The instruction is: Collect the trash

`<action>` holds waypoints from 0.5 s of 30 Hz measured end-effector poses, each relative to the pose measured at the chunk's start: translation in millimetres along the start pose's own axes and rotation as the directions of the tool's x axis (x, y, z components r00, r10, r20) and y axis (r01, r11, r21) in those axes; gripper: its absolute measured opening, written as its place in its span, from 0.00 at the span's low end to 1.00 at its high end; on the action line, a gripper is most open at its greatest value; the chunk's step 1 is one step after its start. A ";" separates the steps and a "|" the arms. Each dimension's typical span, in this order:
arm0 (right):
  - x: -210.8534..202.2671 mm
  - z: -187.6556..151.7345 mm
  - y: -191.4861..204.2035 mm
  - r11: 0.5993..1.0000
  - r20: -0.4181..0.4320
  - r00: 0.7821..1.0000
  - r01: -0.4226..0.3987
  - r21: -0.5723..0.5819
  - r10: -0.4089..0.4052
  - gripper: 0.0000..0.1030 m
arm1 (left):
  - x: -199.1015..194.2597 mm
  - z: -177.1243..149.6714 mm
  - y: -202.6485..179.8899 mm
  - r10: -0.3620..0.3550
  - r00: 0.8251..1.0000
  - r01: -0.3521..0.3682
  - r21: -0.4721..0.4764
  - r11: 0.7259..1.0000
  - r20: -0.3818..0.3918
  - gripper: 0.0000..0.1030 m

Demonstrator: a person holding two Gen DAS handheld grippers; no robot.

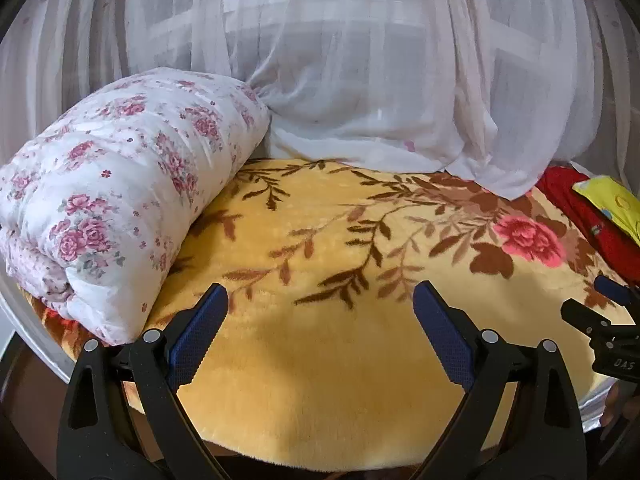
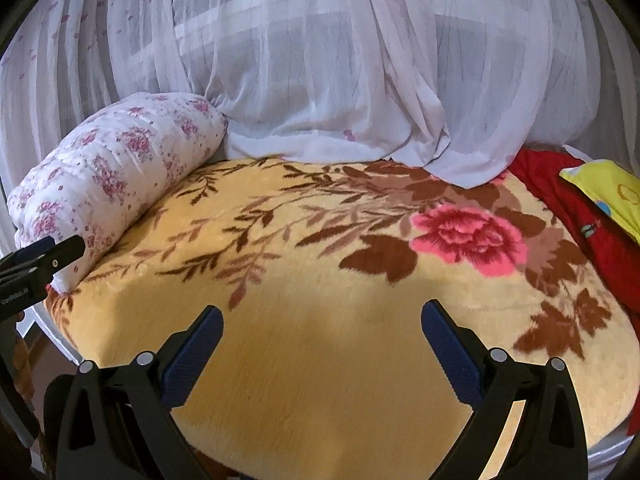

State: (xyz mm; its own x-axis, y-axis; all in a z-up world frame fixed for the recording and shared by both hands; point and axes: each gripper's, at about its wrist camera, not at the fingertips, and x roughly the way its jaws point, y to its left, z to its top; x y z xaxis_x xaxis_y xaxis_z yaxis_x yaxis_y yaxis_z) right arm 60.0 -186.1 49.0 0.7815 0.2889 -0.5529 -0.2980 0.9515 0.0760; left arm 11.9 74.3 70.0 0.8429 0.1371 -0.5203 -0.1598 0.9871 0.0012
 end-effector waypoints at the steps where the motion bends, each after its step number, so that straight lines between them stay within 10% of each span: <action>1: 1.4 1.9 -0.4 1.000 0.004 1.000 0.001 0.000 -0.001 0.95 | 2.6 1.5 0.8 0.001 1.000 -0.001 -0.001 1.000 0.000 0.89; 15: 32.5 24.9 -16.9 0.999 0.050 0.998 0.044 0.010 -0.045 0.95 | 45.8 16.2 -1.1 0.020 1.000 -0.020 0.002 1.000 -0.009 0.89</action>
State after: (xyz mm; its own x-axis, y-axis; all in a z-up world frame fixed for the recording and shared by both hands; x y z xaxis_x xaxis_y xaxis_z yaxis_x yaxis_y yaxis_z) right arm 104.2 -190.2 50.4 0.8207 0.2510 -0.5132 -0.2575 0.9644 0.0599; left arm 59.0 80.8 60.0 0.8347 0.1562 -0.5280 -0.1760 0.9843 0.0130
